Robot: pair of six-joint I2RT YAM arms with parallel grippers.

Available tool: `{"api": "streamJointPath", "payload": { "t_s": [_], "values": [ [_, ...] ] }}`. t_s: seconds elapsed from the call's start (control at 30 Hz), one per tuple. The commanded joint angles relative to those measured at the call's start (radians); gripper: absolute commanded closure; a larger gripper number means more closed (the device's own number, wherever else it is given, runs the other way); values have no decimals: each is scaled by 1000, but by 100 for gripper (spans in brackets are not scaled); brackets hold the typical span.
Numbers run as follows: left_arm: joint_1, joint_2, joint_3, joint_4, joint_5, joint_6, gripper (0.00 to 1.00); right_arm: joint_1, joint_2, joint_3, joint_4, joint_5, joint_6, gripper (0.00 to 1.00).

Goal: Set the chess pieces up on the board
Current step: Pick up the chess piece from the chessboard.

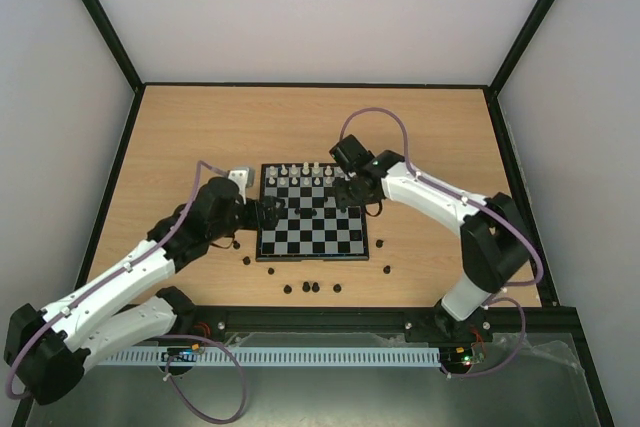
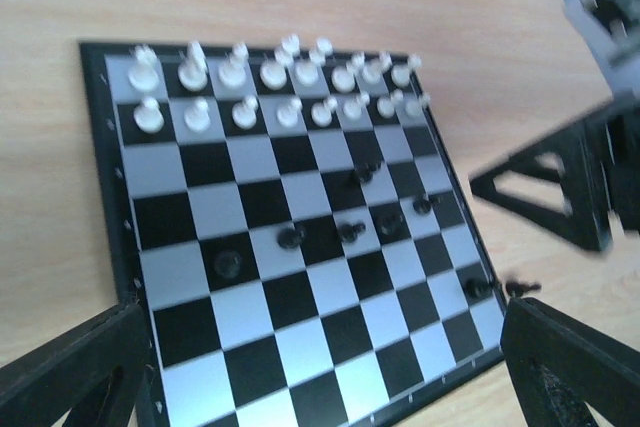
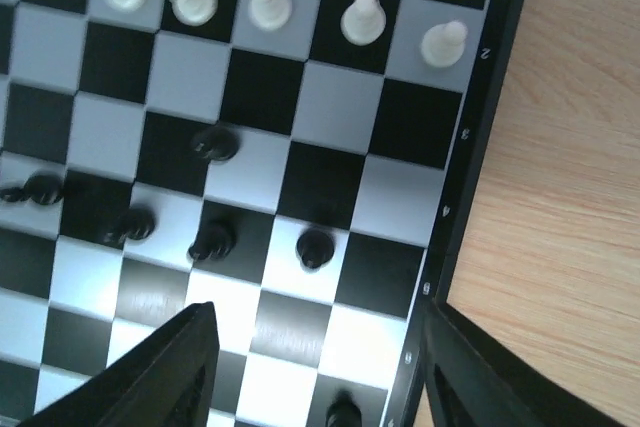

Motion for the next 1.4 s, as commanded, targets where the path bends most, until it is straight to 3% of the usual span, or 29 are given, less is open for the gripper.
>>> {"api": "streamJointPath", "payload": {
  "t_s": [0.0,0.2,0.33,0.6,0.7,0.8,0.97,1.2,1.37],
  "values": [
    [-54,-13,-65,49,5,-45,1,-36,84,69,-28,-35,-23,45],
    [-94,5,-93,74,-84,-87,1,-36,204,147,-54,-19,-24,47],
    [-106,44,-81,73,-89,-74,1,-35,246,149,-54,-6,-20,65],
    [-106,76,-63,70,-89,-37,1,-33,248,97,-46,-18,-17,63],
    [-106,96,-63,85,-81,-34,1,-28,248,84,-40,-28,-16,65],
    [-106,121,-57,99,-72,-31,1,-21,255,74,-42,-31,-17,74],
    [-106,150,-44,105,-65,-30,1,-11,254,65,-37,-36,-21,75],
    [-105,144,-40,97,-76,-33,1,-5,251,58,-39,-31,-24,94],
    [-106,145,-40,92,-79,-34,1,5,230,51,-50,-10,-16,98]
  ]
}}
